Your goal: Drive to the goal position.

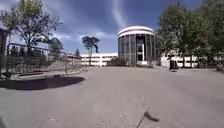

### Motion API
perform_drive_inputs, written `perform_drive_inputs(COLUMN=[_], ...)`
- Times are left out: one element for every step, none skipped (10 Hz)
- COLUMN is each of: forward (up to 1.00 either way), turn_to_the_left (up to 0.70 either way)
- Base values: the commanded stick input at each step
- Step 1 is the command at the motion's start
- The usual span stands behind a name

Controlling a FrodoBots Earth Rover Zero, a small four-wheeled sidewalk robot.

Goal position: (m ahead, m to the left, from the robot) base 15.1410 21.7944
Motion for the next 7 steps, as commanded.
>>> perform_drive_inputs(forward=[0.7,0.7,0.7,0.7,0.7,0.7,0.7], turn_to_the_left=[0.06,0.06,0.06,0.06,0.06,0.06,0.06])
